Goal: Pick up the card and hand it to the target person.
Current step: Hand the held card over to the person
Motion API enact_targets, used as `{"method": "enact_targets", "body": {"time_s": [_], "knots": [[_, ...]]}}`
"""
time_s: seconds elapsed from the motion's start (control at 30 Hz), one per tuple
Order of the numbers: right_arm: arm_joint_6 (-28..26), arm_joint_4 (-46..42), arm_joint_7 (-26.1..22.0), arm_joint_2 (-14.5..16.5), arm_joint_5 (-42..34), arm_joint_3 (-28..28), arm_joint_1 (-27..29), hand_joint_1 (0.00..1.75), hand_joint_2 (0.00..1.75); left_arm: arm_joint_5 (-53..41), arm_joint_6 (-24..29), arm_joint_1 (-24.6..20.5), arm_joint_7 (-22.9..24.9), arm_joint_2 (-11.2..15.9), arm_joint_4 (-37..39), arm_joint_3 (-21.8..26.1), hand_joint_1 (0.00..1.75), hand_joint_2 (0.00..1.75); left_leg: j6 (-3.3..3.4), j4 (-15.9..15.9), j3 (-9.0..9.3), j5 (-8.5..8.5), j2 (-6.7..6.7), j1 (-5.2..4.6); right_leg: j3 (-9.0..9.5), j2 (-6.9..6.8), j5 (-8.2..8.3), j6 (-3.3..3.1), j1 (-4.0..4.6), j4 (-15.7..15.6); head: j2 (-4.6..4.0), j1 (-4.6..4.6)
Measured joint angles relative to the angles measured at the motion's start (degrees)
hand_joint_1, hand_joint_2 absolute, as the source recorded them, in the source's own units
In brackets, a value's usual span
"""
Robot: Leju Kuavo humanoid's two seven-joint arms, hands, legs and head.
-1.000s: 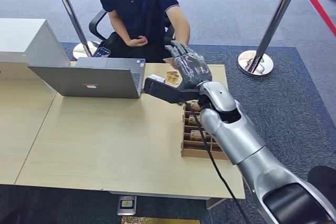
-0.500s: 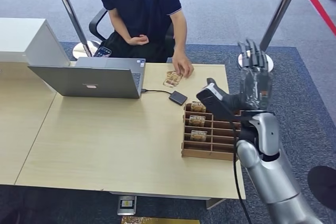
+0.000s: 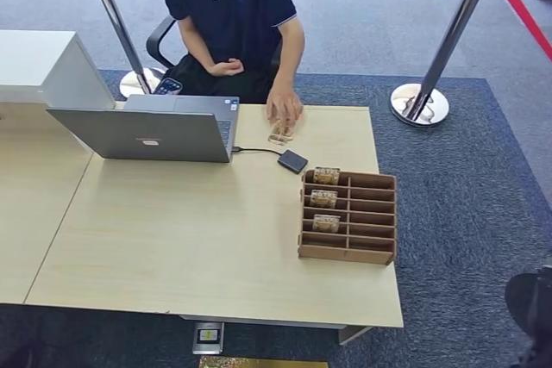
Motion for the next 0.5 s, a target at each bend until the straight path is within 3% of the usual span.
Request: {"method": "enact_targets", "body": {"time_s": [0.1,0.23,0.43,0.5], "knots": [[2.71,12.89,-0.57,0.18,3.02,-9.77,-2.47,0.0,0.0,-0.48,-0.29,-0.1,-0.04,0.0,0.02,-0.01,0.0,1.75,0.01,0.01,0.06,0.0,0.02,-0.06,0.07,0.0,0.01,0.01,-0.01,-0.01,0.0,0.0],[0.26,33.79,1.72,-2.48,6.23,-18.4,-6.56,0.0,0.0,-1.5,-1.24,-0.49,-0.55,-0.22,0.09,-0.14,0.0,1.75,0.03,0.03,0.13,-0.02,0.1,-0.07,0.11,0.0,0.01,0.02,-0.03,-0.02,0.0,0.02],[-2.56,60.02,12.11,-4.16,8.48,-24.84,-9.75,0.0,0.0,-2.63,-3.33,-0.89,-2.78,-0.59,0.17,-0.7,0.0,1.75,0.03,-0.01,0.15,-0.03,0.13,-0.02,0.09,0.0,-0.03,-0.02,-0.01,0.03,0.0,0.05],[-2.27,65.31,15.68,-3.6,9.41,-25.57,-10.41,0.0,0.87,-3.29,-3.63,-0.92,-3.15,-0.61,0.19,-0.91,0.0,1.75,0.02,-0.03,0.16,-0.02,0.13,0.0,0.08,0.0,-0.05,-0.06,0.0,0.07,0.0,0.04]]}}
